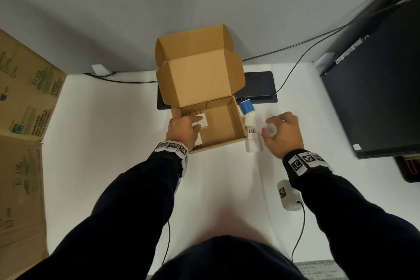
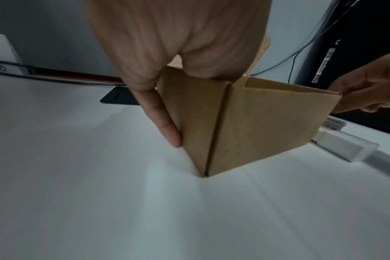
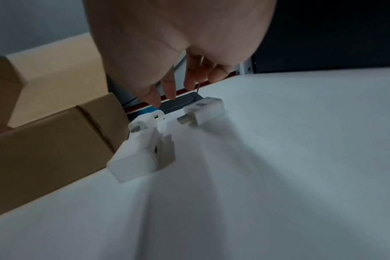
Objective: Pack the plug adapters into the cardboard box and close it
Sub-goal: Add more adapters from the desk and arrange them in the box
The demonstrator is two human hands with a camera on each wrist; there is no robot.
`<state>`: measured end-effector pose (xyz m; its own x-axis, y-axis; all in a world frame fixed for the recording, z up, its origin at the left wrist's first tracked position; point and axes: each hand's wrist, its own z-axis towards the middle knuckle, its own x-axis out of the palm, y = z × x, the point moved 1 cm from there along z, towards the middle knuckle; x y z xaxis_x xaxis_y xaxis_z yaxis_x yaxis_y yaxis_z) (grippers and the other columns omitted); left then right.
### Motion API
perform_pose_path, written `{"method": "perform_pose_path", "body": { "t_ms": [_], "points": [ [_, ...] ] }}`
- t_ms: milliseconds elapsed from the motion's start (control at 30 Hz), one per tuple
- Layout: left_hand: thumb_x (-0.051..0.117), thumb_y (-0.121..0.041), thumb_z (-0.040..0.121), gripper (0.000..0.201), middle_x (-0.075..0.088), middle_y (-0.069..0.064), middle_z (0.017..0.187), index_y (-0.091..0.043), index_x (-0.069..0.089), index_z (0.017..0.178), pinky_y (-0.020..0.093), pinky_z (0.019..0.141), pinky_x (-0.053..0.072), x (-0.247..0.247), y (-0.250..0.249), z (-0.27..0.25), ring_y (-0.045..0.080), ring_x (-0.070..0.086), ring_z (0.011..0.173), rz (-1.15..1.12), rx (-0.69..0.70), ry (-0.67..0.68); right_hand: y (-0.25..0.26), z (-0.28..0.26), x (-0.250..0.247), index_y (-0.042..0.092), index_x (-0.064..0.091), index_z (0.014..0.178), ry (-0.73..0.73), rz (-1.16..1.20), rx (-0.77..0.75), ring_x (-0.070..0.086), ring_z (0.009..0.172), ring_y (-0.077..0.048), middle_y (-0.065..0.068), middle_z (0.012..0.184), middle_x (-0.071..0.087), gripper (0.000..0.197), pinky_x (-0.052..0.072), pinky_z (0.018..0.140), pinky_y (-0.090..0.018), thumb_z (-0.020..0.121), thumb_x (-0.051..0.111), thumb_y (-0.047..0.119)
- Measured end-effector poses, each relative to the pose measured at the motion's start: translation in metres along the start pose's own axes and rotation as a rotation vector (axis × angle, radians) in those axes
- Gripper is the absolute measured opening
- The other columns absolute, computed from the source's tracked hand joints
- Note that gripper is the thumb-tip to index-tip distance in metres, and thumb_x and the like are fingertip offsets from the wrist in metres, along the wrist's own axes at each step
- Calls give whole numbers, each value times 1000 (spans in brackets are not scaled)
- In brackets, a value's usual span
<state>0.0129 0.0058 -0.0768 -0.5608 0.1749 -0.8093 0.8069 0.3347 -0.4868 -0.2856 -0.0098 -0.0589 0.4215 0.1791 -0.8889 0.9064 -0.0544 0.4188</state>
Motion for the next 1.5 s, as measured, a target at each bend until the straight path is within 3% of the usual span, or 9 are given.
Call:
{"method": "perform_pose_path", "body": {
  "t_ms": [167,300,500,700,833,933,1067,1233,1500],
  "points": [
    [67,-27,94,26,22,6,153,-31,72,119,46,106,47,2,-2,2,37,55,117,16,-31,-6,11,-16,14,16,65,115,174,-26,4,64,91,-28,-7,106,65,59,56,80,-39,77,68,61],
    [65,-29,95,27,24,6,151,-31,71,122,47,107,46,1,-2,0,37,56,116,32,-23,-8,21,-23,29,18,52,124,260,15,74,62,97,-32,-9,106,63,59,46,75,-34,78,68,50],
    [60,-24,97,29,28,9,147,-34,69,124,48,103,48,2,-2,-3,38,56,113,24,-12,-11,40,-28,13,23,40,141,-31,367,-51,54,100,-23,-8,115,56,68,45,85,-34,80,70,27],
    [60,-24,98,29,31,8,143,-34,70,123,46,102,49,1,-3,-4,35,56,113,-3,-28,-6,92,-19,1,17,57,105,-195,395,-297,52,93,-21,-1,101,58,38,46,77,-32,71,73,22],
    [63,-23,97,28,32,6,141,-33,71,121,45,102,49,0,-3,-3,33,56,112,-10,-48,-15,121,-6,9,16,52,83,94,335,-202,57,78,-19,0,82,59,32,47,61,-29,71,80,25],
    [63,-23,96,29,33,6,139,-33,70,122,47,101,50,1,-3,-2,33,55,112,-5,-43,-6,134,-3,21,17,50,70,296,150,-149,58,78,-24,-1,76,57,32,54,69,-36,76,79,29],
    [62,-24,96,28,32,5,141,-33,71,121,47,101,50,1,-3,-3,32,54,115,-12,-36,-1,140,-4,33,25,43,61,301,81,-108,58,74,-21,3,69,51,41,55,75,-36,85,74,34],
    [62,-23,96,28,32,4,138,-35,71,120,47,99,52,-1,-3,-2,33,55,114,-7,-29,-2,136,-1,37,20,65,74,409,135,-69,60,77,-19,-1,84,65,20,48,67,-28,78,79,35],
    [63,-24,96,29,32,4,138,-35,71,122,47,102,49,-2,-3,-1,31,56,112,32,-21,19,123,17,25,19,74,91,638,210,-92,65,95,-16,5,99,70,18,52,90,-33,77,84,22]
  ]
}}
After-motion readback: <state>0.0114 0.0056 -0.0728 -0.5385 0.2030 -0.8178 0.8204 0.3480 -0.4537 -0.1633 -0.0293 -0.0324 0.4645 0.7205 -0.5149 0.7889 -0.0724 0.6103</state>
